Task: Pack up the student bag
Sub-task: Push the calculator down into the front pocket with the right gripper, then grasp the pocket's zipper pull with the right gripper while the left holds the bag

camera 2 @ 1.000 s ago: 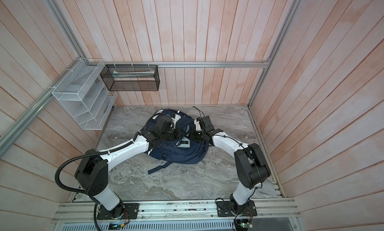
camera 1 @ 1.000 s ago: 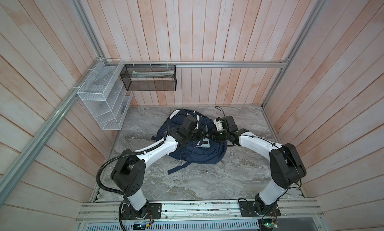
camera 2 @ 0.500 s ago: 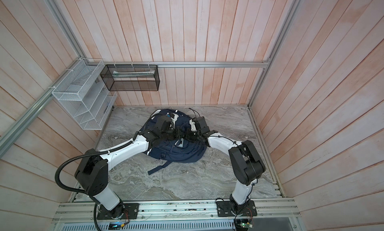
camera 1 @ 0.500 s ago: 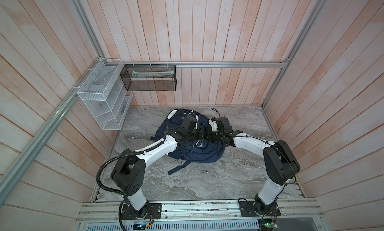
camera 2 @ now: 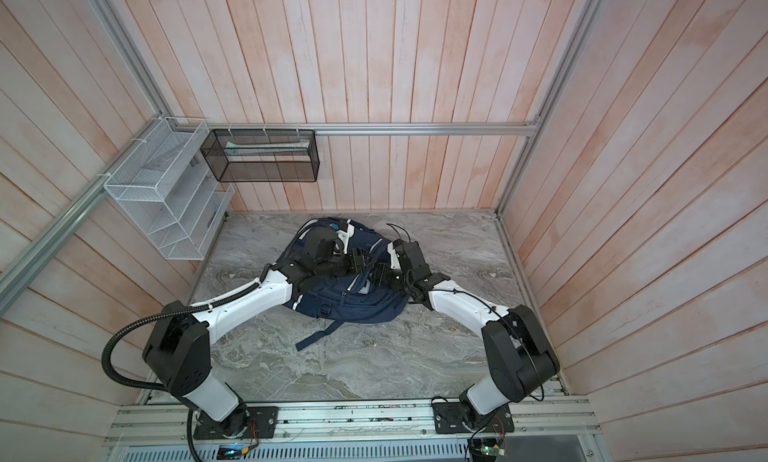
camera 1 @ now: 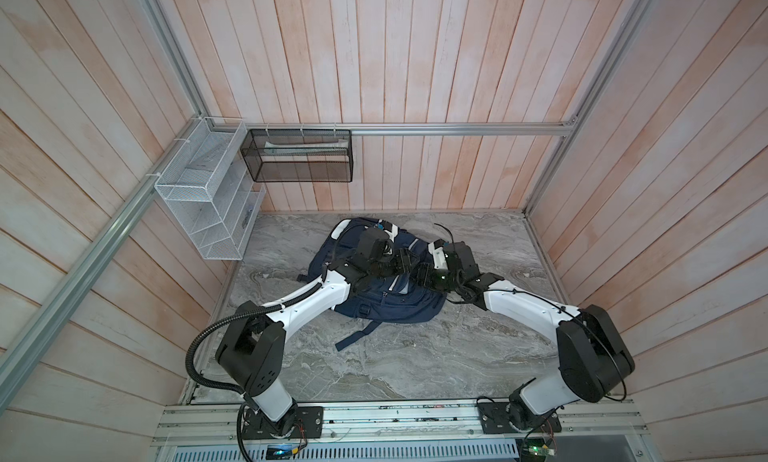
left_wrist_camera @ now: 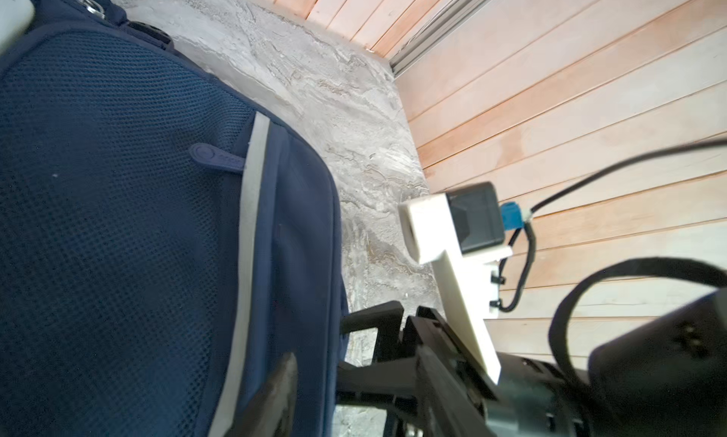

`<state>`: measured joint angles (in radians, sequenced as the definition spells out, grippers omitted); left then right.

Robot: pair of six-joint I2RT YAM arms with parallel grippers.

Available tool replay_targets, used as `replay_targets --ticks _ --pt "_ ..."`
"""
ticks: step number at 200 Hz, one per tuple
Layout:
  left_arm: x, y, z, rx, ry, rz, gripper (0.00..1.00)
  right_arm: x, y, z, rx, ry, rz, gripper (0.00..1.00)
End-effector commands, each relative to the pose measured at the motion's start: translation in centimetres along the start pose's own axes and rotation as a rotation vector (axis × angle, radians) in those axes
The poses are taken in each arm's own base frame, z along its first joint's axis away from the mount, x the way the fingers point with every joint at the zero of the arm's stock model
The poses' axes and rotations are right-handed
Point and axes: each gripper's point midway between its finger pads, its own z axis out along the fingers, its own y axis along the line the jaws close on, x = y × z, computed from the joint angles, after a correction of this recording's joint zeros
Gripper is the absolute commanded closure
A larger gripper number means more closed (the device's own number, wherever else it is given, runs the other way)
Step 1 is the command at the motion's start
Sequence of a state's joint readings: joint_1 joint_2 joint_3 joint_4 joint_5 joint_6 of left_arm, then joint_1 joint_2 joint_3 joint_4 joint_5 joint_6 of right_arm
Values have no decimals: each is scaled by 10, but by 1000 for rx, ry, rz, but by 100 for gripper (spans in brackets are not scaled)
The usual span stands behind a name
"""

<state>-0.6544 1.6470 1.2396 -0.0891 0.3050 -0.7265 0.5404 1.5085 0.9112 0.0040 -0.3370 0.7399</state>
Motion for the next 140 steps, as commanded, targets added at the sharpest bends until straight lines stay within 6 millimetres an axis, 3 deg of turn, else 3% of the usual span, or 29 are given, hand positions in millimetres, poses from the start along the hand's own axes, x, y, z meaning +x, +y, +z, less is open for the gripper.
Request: replay_targets --ticks 1,22,40,57,68,86,103,113,132,140 --pt "-9 -12 -15 44 -39 24 45 9 -15 -10 49 -9 -16 45" --pt "-10 1 -28 -6 -50 31 45 12 -13 -25 65 -36 -78 48" --pt "-5 27 -44 -80 -52 9 45 19 -19 -42 211 -105 -182 45" --pt "9 49 -59 -102 -39 -36 45 29 -17 -55 288 -168 -281 33" --pt "17 62 -67 -126 -47 -56 45 37 -10 -60 303 -229 -341 19" --pt "26 83 -74 -188 -62 -69 43 52 13 -54 166 -259 -400 2" --pt "30 97 -72 -208 -53 -82 43 60 22 -44 51 -219 -342 2" --pt "31 103 -69 -206 -50 -89 43 61 23 -38 74 -183 -345 2" --pt "30 102 -61 -168 -46 -91 43 69 31 -26 117 -135 -355 18" --pt "31 102 -57 -157 -42 -92 44 73 37 -19 108 -130 -356 29"
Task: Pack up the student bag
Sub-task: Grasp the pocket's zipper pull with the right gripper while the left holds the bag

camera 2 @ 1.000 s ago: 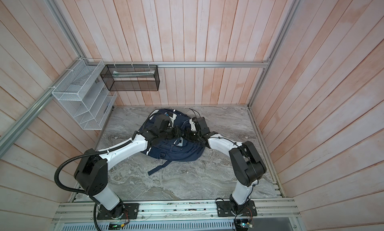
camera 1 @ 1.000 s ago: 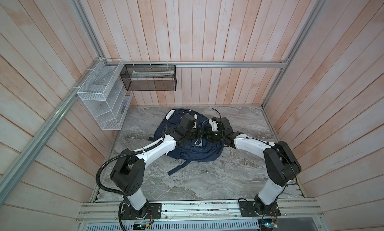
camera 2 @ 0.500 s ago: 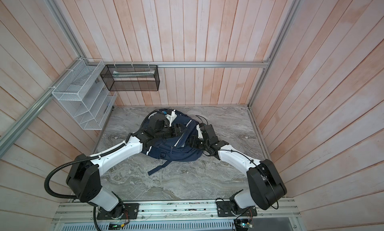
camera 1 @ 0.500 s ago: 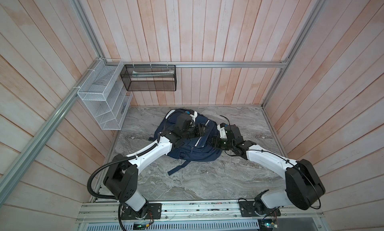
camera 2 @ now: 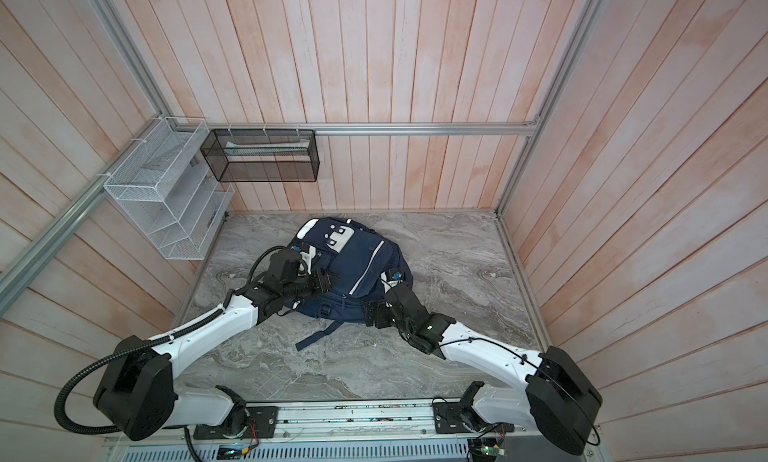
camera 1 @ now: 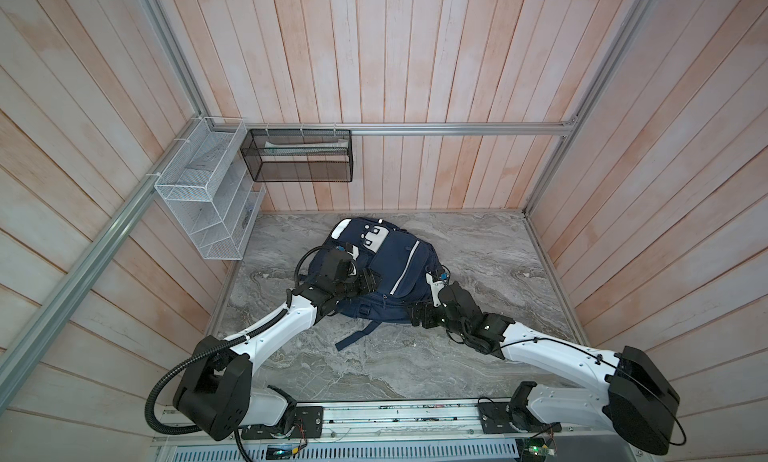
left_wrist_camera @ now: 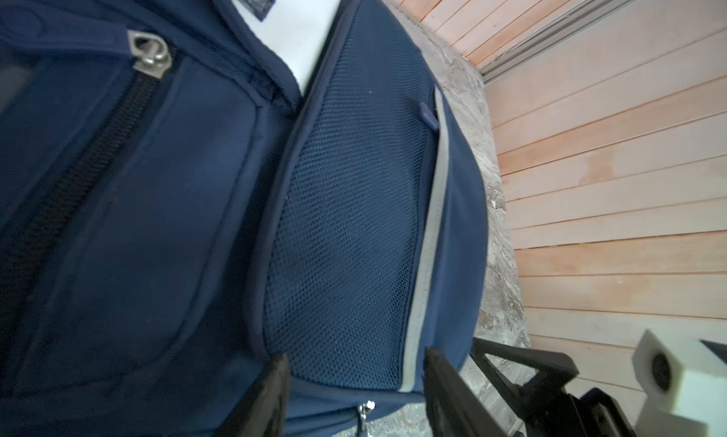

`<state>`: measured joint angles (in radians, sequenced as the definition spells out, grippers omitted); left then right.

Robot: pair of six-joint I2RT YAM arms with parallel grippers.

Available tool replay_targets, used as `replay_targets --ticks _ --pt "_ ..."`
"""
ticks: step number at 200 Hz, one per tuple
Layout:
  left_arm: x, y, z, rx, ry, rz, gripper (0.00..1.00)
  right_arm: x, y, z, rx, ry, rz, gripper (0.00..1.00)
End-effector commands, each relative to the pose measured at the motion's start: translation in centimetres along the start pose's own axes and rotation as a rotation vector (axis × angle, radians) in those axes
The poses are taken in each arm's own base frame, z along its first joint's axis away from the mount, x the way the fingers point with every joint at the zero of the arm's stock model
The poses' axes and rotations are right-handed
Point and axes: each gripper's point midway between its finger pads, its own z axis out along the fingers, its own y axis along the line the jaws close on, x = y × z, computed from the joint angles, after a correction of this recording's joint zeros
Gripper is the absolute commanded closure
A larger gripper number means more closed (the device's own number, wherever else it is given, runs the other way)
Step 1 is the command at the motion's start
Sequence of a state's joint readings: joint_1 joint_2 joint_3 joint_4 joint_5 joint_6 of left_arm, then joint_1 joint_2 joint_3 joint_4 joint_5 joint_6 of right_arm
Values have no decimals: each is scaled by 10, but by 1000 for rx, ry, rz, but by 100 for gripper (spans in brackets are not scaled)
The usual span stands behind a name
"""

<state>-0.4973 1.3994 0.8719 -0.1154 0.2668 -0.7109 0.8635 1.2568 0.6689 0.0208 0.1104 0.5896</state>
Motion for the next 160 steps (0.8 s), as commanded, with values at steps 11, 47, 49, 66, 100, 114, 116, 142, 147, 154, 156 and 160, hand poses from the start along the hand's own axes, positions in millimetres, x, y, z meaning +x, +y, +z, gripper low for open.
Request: replay_targets --ticks 11,47,49,66,100,114,116,142,147,154,156,160 --pt "-7 -4 12 47 -12 12 46 -7 39 14 -34 -12 -9 42" --pt "-4 2 12 21 -6 12 47 -3 74 33 -30 -3 -69 46" --pt "-3 2 12 20 -6 11 47 -2 75 34 -31 0 -67 46" --pt "-1 3 7 16 -12 9 47 4 77 44 -15 22 -42 45" --pt "0 1 2 27 -14 6 47 17 55 64 140 94 -66 57" --pt "2 1 0 29 -10 2 47 17 48 64 188 98 -74 67" --pt "2 1 0 30 -10 2 47 17 47 64 191 97 -75 69" --pt "6 4 -4 27 -15 -9 47 8 54 55 126 53 -69 98" --pt "8 5 -4 25 -12 -9 47 6 55 53 117 45 -65 100" --pt "11 7 -5 18 -8 -13 47 6 55 52 112 39 -63 100" --pt "12 7 -5 16 -7 -13 47 5 55 51 112 38 -62 100" --pt "14 9 -5 10 -6 -13 47 5 53 51 115 40 -63 100"
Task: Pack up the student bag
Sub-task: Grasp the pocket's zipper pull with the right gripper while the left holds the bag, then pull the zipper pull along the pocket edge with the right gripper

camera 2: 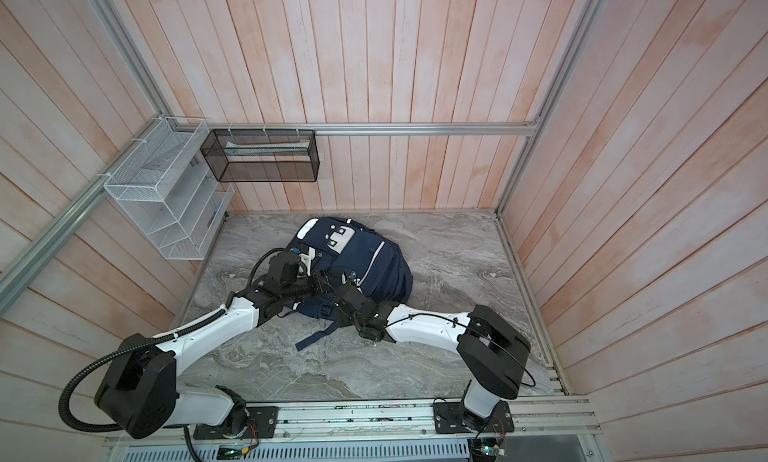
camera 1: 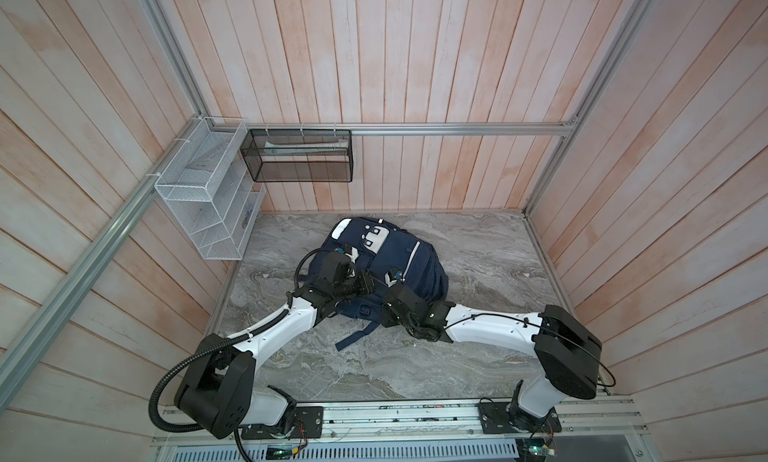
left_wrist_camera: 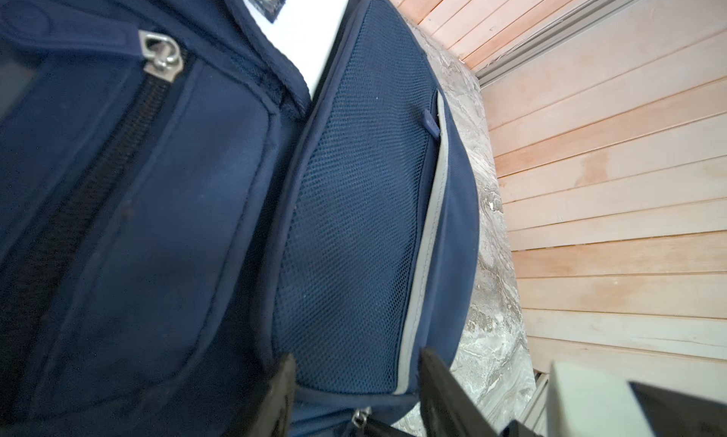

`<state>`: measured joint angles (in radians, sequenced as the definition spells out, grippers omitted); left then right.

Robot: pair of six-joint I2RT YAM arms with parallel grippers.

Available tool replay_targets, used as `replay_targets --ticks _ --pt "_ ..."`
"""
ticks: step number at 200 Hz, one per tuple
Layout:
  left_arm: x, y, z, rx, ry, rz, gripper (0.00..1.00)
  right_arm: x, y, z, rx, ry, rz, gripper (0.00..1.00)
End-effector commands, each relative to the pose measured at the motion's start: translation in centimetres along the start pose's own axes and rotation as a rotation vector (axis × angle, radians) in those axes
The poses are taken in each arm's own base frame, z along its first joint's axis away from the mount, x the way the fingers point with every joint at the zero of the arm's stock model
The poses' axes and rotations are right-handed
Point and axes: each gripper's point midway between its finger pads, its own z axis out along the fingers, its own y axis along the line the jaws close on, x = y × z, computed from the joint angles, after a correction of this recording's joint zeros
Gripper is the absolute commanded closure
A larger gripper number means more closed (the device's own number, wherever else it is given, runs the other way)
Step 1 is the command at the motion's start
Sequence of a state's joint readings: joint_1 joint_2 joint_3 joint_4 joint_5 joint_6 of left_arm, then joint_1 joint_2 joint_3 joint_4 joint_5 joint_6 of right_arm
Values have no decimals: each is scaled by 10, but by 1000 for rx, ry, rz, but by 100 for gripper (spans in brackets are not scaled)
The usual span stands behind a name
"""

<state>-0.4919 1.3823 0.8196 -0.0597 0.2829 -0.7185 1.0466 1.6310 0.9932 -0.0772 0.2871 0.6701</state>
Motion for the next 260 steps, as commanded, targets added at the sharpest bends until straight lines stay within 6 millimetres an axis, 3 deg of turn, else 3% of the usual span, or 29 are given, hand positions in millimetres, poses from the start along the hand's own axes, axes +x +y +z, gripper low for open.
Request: replay_targets --ticks 1,23,70,81,94,105,113,155,191,211,226,260 --pt "9 5 -5 -15 2 -8 47 -7 -8 -10 14 -33 6 100" --pt "15 10 -3 -17 -3 -25 45 -4 -9 -11 -3 -14 -27 100" --pt "16 -11 21 17 15 11 43 -5 28 -18 -186 12 -145 100" --pt "14 -13 25 17 18 16 48 -3 28 -17 -180 23 -158 100" --pt "13 -13 28 11 29 26 75 -1 24 -17 -158 34 -176 100" --pt "12 -10 28 -6 35 27 95 2 15 -18 -119 47 -183 100" --pt "12 -5 28 -19 41 22 100 5 4 -19 -80 57 -174 100" --pt "2 15 14 -37 13 -10 100 31 -56 -23 45 145 -157 100" --pt "-1 18 7 -31 14 -18 100 31 -98 -35 118 139 -113 100" --pt "1 16 5 -17 29 -17 100 15 -122 -37 144 109 -95 100" --pt "7 18 4 -14 44 -23 100 -7 -141 -36 167 70 -79 100" --pt "27 27 13 5 105 -62 100 -64 -151 -31 164 -47 -132 100"
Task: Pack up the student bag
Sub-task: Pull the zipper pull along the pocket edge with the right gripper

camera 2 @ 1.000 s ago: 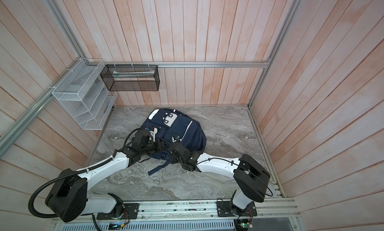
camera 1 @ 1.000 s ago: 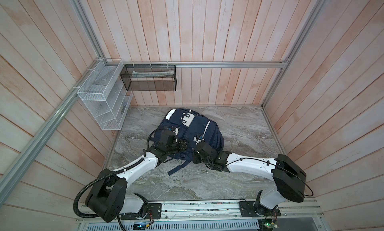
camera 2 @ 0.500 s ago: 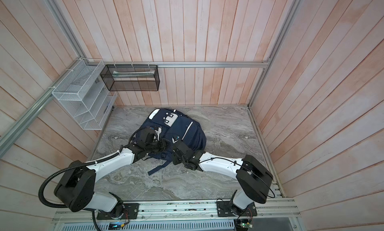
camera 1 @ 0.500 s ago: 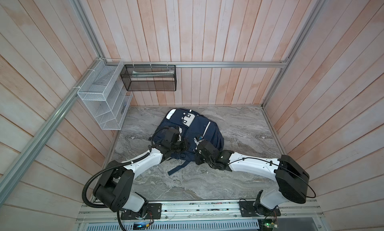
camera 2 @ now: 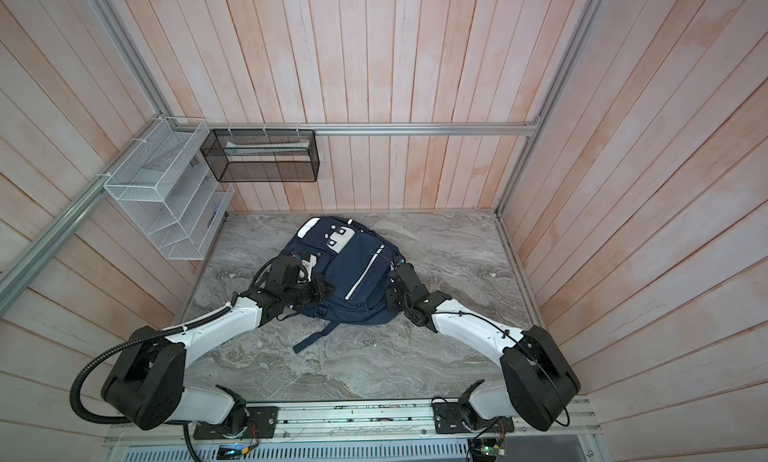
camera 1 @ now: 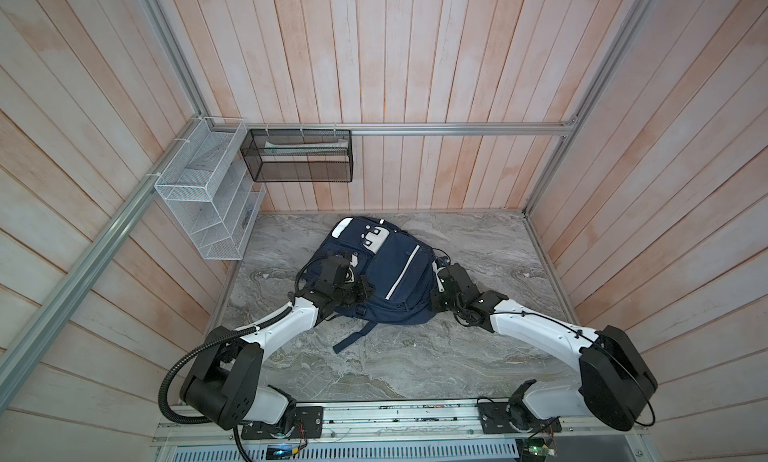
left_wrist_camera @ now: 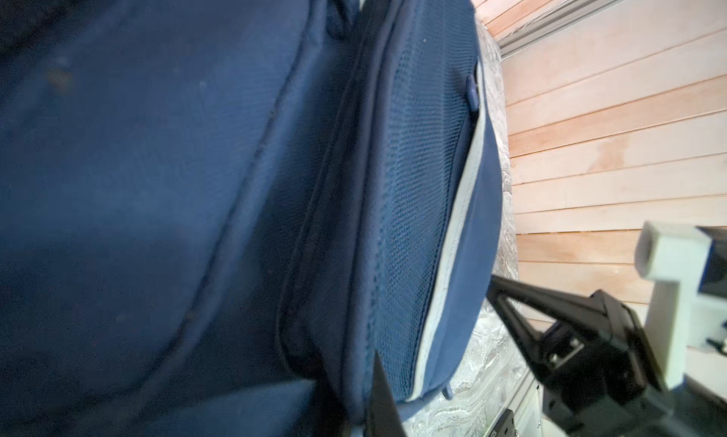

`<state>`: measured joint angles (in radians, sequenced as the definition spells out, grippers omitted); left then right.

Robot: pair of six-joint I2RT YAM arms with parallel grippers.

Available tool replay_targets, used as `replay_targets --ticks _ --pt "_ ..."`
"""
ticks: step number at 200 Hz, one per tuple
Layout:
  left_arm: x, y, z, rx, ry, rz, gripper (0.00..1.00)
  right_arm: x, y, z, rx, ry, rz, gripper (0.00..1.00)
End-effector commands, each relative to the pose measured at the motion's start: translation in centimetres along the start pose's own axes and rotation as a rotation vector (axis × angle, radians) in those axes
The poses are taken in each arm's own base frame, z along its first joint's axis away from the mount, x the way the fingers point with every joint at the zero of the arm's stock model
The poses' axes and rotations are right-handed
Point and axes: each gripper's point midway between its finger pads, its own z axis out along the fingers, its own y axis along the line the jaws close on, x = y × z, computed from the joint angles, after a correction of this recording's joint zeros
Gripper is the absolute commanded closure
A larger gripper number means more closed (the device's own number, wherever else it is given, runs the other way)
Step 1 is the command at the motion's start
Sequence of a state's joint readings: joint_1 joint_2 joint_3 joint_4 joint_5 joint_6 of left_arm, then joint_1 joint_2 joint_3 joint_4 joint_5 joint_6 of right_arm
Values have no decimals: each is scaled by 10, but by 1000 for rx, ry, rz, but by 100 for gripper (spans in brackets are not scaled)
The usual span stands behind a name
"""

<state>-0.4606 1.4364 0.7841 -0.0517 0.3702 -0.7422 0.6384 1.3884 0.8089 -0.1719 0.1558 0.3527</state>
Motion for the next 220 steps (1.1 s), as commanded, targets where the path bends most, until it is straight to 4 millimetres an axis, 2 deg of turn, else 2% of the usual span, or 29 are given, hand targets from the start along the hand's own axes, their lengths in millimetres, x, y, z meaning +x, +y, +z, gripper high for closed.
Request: replay_targets --ticks 1,13,29,42,76,90,104,120,134,146,155,166,192,211,220 --pt "4 7 1 5 8 6 100 -35 4 2 -18 -68 -90 100" --pt "2 5 -1 20 -4 -2 100 -39 10 3 -57 -51 -110 100" --pt "-2 -5 -4 57 -17 0 100 -30 39 -3 -189 -29 -151 100" --pt "-6 -10 -7 66 -24 6 100 -15 60 -14 -274 -41 -179 82" --pt "-19 -32 -23 109 -57 25 100 13 94 -31 -397 -42 -183 65" --pt "-22 -33 -25 97 -64 34 100 21 106 -31 -408 -31 -210 55" --pt "-22 -32 -25 93 -62 34 100 26 107 -24 -380 -8 -218 49" --pt "-20 -33 -24 104 -57 29 100 28 100 -12 -321 13 -226 49" --pt "-19 -34 -24 114 -56 23 100 27 97 -4 -287 15 -234 55" --pt "-18 -34 -25 114 -54 20 100 28 97 1 -273 28 -245 65" --pt "-18 -34 -26 114 -56 20 100 31 97 5 -269 39 -255 80" --pt "-18 -33 -26 113 -59 18 100 33 96 7 -269 41 -259 90" --pt "-19 -35 -27 120 -60 18 100 37 96 8 -280 35 -262 89" --pt "-19 -35 -27 120 -62 18 100 43 93 17 -255 61 -281 73" --pt "-20 -36 -28 116 -62 20 100 47 88 22 -225 82 -297 76"
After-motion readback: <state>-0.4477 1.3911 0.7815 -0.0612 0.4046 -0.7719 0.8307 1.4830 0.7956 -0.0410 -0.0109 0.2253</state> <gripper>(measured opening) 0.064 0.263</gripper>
